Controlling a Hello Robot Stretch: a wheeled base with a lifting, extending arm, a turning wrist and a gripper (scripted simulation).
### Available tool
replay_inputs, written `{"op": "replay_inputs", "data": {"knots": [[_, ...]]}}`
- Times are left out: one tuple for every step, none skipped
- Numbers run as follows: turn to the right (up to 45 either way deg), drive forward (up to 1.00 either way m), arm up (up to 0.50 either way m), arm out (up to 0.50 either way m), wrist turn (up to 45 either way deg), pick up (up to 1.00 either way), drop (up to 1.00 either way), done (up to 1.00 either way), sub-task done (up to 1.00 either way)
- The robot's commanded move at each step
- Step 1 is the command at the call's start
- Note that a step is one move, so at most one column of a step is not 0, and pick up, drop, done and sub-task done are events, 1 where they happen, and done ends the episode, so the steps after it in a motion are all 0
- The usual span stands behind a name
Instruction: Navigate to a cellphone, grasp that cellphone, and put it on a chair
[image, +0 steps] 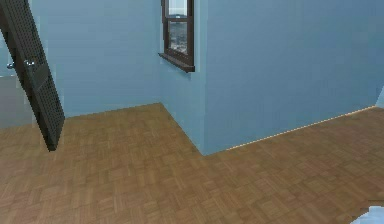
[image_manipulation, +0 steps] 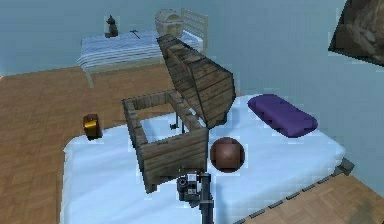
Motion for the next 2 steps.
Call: {"op": "replay_inputs", "data": {"knots": [[0.0, 0.00, -0.30, 0.00, 0.0, 0.00, 0.00, 0.00, 0.00], [0.0, 0.00, 0.00, 0.00, 0.0, 1.00, 0.00, 0.00, 0.00]]}}
